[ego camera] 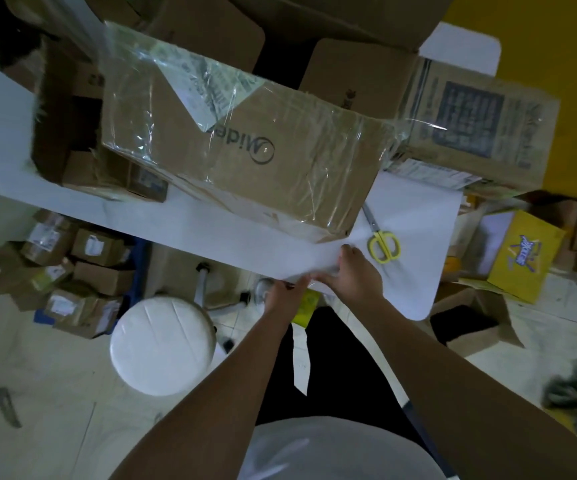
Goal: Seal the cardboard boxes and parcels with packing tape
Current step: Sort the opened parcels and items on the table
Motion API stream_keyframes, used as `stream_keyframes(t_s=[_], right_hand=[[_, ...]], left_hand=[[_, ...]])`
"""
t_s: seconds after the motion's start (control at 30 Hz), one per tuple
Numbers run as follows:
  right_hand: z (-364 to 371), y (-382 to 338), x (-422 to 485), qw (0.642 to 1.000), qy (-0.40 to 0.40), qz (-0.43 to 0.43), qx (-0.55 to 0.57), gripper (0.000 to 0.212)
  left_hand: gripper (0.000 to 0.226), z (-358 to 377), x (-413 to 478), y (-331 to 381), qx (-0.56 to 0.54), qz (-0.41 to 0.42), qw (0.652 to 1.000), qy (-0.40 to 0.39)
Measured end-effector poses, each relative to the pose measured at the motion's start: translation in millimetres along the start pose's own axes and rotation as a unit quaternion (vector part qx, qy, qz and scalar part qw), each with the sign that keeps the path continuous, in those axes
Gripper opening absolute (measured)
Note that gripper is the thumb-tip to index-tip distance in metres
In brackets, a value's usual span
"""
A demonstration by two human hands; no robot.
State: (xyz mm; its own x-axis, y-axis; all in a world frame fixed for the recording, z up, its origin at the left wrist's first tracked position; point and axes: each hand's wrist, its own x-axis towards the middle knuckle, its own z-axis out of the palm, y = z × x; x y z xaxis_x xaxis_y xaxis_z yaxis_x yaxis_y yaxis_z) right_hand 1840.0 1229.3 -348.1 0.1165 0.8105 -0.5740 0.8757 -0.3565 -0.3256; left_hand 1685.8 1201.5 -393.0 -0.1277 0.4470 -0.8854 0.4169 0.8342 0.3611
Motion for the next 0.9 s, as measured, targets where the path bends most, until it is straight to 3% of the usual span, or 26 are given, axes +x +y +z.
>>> stream_keyframes(t_s=[0.17, 0.27, 0.33, 0.43, 0.53, 0.6, 0.67, 0.73, 0.77, 0.9], right_hand=[[-12.1, -19.6, 2.5, 0.997, -0.043, 0.045, -0.042, 0.063], [-31.5, -34.3, -6.8, 0.999, -0.032, 0.025, -0.001, 0.047], [-57.6, -44.4, -21.0, 0.994, 0.054, 0.017, 0.09, 0.026], [-111.0, -58.9, -53.3, 0.954, 0.229, 0.004, 0.196, 0.009], [-159.6, -77.1, -85.3, 0.905, 0.352, -0.068, 0.231, 0.015], [-179.0, -94.7, -98.7, 0.879, 0.413, -0.166, 0.168, 0.028], [-181.8, -109.7, -98.9, 0.862, 0.424, -0.275, 0.043, 0.044], [-167.7, -113.8, -85.3, 0.857, 0.377, -0.347, -0.06, 0.052], [-157.6, -113.1, -77.3, 0.864, 0.343, -0.357, -0.093, 0.054], [-137.6, -106.5, -55.4, 0.889, 0.278, -0.322, -0.17, 0.06]], left_hand=[[0.05, -32.2, -18.3, 30.3, 0.091, -0.019, 0.996, -0.016], [0.031, -74.4, -43.2, 62.7, 0.155, 0.011, 0.988, 0.0], [0.027, -101.8, -66.8, 89.1, 0.212, 0.069, 0.975, 0.022], [0.029, -139.4, -123.7, 126.5, 0.249, 0.214, 0.944, 0.04], [0.016, -168.7, -192.5, 151.2, 0.237, 0.34, 0.907, -0.065], [0.014, -178.2, -222.8, 162.7, 0.198, 0.411, 0.886, -0.089], [0.018, -181.2, -232.6, 174.2, 0.163, 0.519, 0.839, 0.016], [0.023, -179.1, -219.2, 180.3, 0.183, 0.598, 0.768, 0.136], [0.029, -178.4, -206.4, 180.9, 0.216, 0.604, 0.748, 0.171], [0.052, -173.2, -155.4, 164.9, 0.366, 0.522, 0.734, 0.233]])
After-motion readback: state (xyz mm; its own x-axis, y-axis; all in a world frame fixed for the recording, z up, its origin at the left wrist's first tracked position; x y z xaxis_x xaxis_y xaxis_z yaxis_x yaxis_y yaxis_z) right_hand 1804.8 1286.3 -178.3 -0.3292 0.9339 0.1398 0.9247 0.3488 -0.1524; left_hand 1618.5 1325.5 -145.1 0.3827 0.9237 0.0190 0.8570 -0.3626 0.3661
